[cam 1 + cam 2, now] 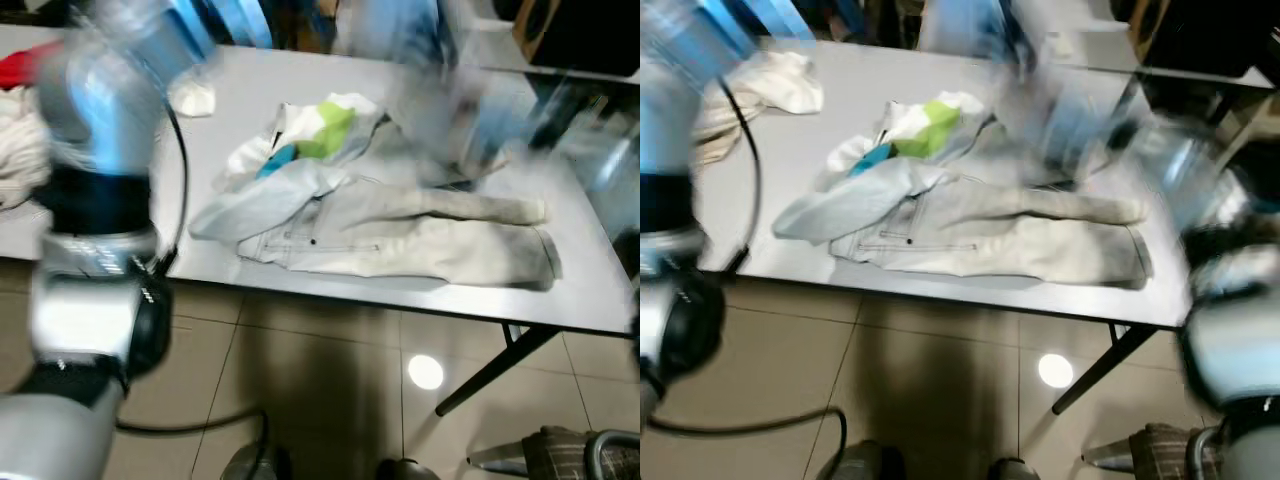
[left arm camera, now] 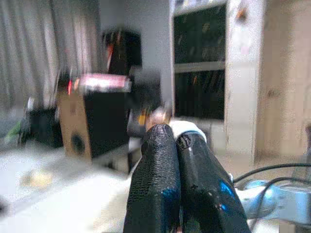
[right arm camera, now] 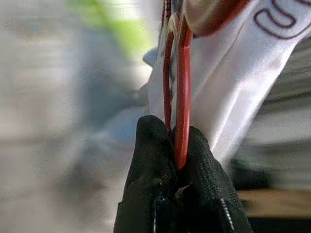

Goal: Hang hanger

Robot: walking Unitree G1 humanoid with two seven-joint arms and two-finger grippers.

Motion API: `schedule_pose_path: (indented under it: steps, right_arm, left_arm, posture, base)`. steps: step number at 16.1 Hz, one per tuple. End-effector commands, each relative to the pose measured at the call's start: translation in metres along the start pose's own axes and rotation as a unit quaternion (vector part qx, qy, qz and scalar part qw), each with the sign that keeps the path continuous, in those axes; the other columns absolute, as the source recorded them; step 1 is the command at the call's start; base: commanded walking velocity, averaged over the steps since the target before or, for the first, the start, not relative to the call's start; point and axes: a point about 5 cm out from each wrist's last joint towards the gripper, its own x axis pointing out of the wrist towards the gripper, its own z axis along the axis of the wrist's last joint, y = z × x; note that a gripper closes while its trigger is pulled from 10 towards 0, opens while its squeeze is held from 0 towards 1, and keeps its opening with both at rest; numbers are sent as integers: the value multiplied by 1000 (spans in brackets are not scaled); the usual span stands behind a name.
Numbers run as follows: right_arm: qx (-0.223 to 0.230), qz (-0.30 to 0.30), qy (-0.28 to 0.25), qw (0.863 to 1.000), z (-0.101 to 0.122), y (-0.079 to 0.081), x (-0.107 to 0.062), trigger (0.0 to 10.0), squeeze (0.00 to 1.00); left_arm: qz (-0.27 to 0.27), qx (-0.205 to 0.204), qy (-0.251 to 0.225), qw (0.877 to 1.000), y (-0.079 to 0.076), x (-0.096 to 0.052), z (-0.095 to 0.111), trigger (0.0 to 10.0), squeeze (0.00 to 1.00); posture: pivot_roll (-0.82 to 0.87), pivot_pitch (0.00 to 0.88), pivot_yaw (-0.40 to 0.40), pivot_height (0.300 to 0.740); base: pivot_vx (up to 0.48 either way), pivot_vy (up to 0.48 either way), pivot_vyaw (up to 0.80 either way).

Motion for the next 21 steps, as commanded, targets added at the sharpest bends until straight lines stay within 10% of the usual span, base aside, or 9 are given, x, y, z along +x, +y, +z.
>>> schedule_pose_path:
  steps: [1, 3, 5, 11, 15, 17, 21]
  right_arm:
    - [17, 41, -18, 999, -3, 17, -5, 10000, 0]
    - [81, 125, -53, 987, -10, 72, -21, 10000, 0]
    - [99, 129, -71, 984, -10, 83, -37, 10000, 0]
    - [99, 85, -93, 987, 5, 48, -90, 10000, 0]
    - [87, 118, -73, 986, 14, 24, -120, 10000, 0]
    - [109, 138, -78, 981, 21, 10, -135, 10000, 0]
    - [180, 42, -93, 978, 30, -32, -159, 10000, 0]
  left_arm:
    - [13, 27, 55, 998, -6, 8, -20, 10000, 0]
    - [74, 46, 150, 985, -1, 16, -79, 10000, 0]
    - [148, 111, 185, 965, 18, 15, -100, 10000, 0]
    - [355, 167, 104, 914, 64, 20, -74, 10000, 0]
    - [395, 187, 96, 894, 72, 19, -72, 10000, 0]
    - [398, 188, 100, 892, 72, 16, -78, 10000, 0]
    - [216, 200, 150, 944, 56, 15, -103, 10000, 0]
  posture:
    - [83, 108, 11, 740]
    - [67, 102, 30, 740]
    - [53, 87, 42, 740]
    - [11, 41, 71, 740]
    - [2, 21, 72, 740]
    - [0, 15, 65, 740]
    - [-19, 10, 60, 740]
  base:
    - [0, 0, 0]
    - [0, 0, 0]
    - [0, 0, 0]
    - [0, 0, 0]
    - [0, 0, 0]
    - [0, 0, 0]
    - [0, 0, 0]
